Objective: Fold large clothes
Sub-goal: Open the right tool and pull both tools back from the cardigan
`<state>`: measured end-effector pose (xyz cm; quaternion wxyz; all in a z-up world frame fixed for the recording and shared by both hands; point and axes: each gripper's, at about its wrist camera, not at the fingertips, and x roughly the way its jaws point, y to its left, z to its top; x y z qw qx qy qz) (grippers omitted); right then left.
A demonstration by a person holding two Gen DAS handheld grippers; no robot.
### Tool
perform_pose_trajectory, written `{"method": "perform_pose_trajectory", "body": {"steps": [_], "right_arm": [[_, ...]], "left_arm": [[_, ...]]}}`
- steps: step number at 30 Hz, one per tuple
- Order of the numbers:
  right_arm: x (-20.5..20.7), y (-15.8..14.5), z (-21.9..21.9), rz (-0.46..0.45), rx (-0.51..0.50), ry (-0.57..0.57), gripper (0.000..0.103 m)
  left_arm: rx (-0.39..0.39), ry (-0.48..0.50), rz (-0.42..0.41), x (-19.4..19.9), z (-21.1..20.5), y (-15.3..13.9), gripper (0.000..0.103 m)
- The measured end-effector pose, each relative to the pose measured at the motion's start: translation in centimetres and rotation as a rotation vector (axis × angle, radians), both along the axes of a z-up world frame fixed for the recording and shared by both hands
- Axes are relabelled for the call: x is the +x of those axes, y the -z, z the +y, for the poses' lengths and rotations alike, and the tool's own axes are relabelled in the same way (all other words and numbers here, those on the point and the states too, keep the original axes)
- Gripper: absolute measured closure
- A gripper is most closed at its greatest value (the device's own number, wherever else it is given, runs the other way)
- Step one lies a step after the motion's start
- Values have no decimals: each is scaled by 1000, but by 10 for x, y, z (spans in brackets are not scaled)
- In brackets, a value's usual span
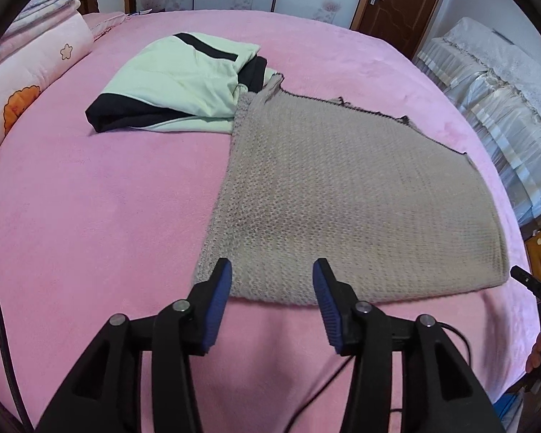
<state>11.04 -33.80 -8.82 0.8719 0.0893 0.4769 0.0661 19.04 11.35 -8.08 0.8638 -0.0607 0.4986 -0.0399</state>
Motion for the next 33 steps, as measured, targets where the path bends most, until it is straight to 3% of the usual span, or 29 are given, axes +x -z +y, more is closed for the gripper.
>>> {"method": "perform_pose_trajectory", "body": {"steps": [4, 10, 14, 17, 19, 20, 27, 33], "right_arm": [[-8, -36, 22, -66, 23, -55, 100], [-21, -88, 59, -177, 44, -134, 100], [-28, -109, 79, -224, 64, -146, 100], [-33, -118, 92, -252, 67, -134, 88], [-36, -123, 99, -267, 70, -122, 71], [-39, -125, 102, -272, 79, -126, 71], [-46, -119, 121, -260, 103, -156, 71], [-38, -79, 138, -248, 31, -144, 71]], "left_arm": [[-38, 1, 13, -9, -4, -21, 54], [-33, 26, 0, -26, -21, -53, 52], [4, 2, -67, -39, -33, -76, 32], [2, -12, -103, -46, -42, -87, 30], [-26, -10, -99, -51, -48, -90, 30], [-45, -6, -94, -53, -51, -90, 30], [-180, -14, -1, -65, -53, -60, 29], [-328, -93, 90, -54, -36, 12, 29]]}}
